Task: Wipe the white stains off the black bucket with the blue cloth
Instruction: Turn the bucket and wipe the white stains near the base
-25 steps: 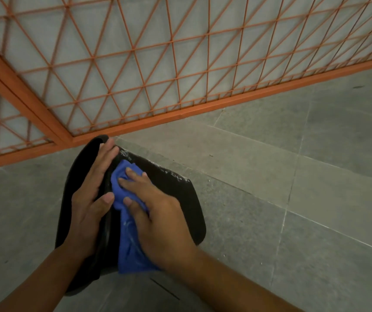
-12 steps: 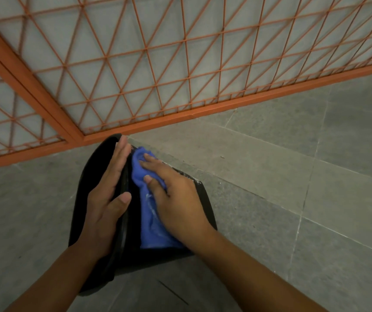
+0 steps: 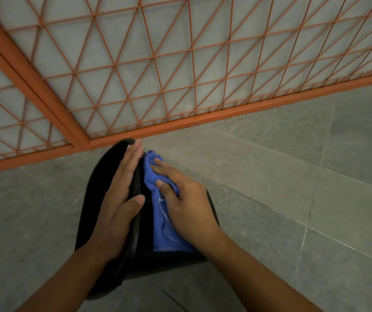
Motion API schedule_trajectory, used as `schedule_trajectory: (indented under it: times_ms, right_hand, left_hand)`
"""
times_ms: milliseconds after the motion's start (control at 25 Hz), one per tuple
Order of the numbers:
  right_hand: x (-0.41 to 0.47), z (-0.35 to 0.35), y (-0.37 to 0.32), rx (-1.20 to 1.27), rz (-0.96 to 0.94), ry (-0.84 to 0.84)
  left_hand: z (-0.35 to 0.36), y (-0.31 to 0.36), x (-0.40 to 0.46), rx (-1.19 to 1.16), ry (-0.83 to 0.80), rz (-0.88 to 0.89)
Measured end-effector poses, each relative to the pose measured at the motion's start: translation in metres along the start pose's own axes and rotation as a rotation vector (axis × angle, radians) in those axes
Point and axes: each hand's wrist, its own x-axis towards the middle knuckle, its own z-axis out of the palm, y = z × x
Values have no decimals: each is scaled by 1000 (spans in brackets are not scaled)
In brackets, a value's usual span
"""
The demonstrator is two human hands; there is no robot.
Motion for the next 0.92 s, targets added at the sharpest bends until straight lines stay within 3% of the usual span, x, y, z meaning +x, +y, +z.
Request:
schedule_trajectory:
  times_ms: [160, 440, 600, 800, 920]
  right_hand:
    - [-17, -2, 11, 14, 44, 15]
    - [-14, 2, -5, 5, 25, 69]
    - [-16, 2, -3, -3, 177, 138]
    - [-9, 14, -17, -59, 23, 95]
    - [9, 5, -6, -47, 115, 131]
  left_hand:
    - [3, -3, 26, -69, 36, -136]
    - [18, 7, 24, -132, 5, -134]
    - [15, 1, 22, -97, 31, -102]
    - [14, 1, 24, -158, 19, -135]
    - [12, -5, 24, -99, 29, -110]
